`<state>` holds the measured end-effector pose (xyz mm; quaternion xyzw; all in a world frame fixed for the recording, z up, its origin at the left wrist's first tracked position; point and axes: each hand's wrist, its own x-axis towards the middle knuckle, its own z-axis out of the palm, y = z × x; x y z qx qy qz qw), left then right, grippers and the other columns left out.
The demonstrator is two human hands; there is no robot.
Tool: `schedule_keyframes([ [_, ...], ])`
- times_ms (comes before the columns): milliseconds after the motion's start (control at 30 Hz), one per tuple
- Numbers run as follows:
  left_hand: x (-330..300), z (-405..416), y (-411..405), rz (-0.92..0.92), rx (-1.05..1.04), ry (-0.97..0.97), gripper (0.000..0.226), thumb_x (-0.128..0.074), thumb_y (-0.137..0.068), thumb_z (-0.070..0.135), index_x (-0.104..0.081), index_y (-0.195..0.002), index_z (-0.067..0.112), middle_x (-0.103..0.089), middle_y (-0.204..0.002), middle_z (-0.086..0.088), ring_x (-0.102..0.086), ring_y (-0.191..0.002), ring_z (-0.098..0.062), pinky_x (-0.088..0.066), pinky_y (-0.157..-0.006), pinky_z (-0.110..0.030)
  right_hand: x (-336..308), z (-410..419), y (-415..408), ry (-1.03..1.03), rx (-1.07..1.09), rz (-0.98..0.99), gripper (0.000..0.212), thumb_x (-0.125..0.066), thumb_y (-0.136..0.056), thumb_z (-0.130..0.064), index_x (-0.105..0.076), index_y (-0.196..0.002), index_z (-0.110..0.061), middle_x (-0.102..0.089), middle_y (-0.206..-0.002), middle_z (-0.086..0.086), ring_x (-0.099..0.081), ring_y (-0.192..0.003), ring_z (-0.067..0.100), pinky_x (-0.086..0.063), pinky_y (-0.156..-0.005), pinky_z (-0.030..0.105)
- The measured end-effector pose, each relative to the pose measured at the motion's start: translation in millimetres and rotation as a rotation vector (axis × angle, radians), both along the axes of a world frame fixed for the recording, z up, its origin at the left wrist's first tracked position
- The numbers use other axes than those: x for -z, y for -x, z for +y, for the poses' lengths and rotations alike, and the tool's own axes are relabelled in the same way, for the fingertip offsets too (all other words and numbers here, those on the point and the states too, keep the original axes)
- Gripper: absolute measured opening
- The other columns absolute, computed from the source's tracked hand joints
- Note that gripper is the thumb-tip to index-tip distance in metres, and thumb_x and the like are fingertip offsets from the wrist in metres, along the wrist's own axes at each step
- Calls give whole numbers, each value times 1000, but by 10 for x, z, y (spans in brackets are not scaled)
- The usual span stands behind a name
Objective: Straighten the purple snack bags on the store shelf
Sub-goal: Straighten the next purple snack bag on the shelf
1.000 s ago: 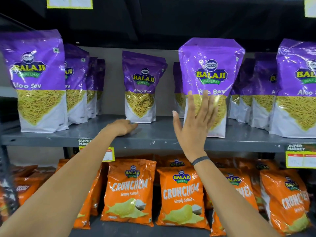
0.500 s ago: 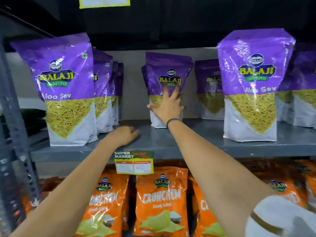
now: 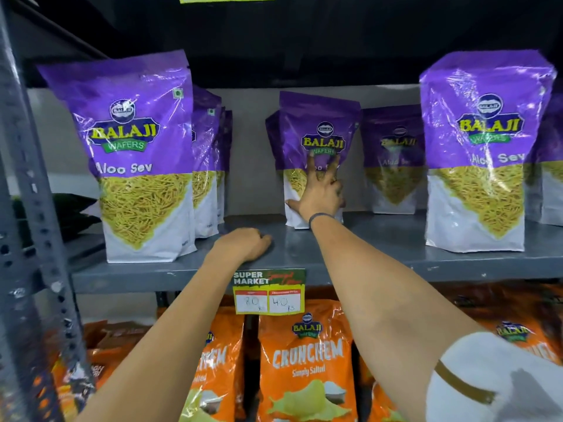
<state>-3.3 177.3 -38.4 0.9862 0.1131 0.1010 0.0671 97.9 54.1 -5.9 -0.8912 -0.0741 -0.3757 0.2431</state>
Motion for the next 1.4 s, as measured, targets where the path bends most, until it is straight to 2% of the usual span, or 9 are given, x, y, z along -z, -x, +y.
schedule_keyframes([
  [133,3,-3,19,1,-3,-4,58,-26,-97,44,-51,-139,14,-48,-148,-15,-47,-131,-32,-38,-110,-44,-7,-9,13,12,15,18,116,-79,-66,-54,0,-150,-41,7,-159,18,-40,-121,41,-50,-85,56],
  [767,-14,-7,46,32,-8,5,59,-27,-96,46,-49,-141,16,-46,-150,-12,-45,-135,-30,-36,-112,-45,15,-208,475,68,33,-18,115,-75,-69,-59,3,-151,-36,4,-158,21,-39,-121,38,-53,-83,52],
  [1000,-10,4,1,59,-25,15,61,-25,-95,46,-47,-143,15,-43,-152,-13,-43,-136,-31,-34,-114,-45,39,-317,740,49,14,-41,114,-76,-69,-58,0,-152,-35,5,-158,21,-40,-119,40,-50,-87,56],
  [1267,-7,19,-44,77,-46,22,63,-23,-95,47,-42,-146,15,-39,-155,-12,-41,-138,-31,-34,-114,-45,81,-487,1035,46,5,-100,112,-75,-69,-59,-4,-152,-35,2,-158,20,-42,-114,39,-48,-82,46],
  [1400,2,35,-61,80,-21,21,61,-24,-95,45,-47,-141,11,-43,-152,-16,-44,-135,-34,-35,-112,-45,84,-575,1226,66,11,-103,110,-73,-70,-60,-4,-151,-36,3,-158,19,-41,-116,38,-48,-83,46],
])
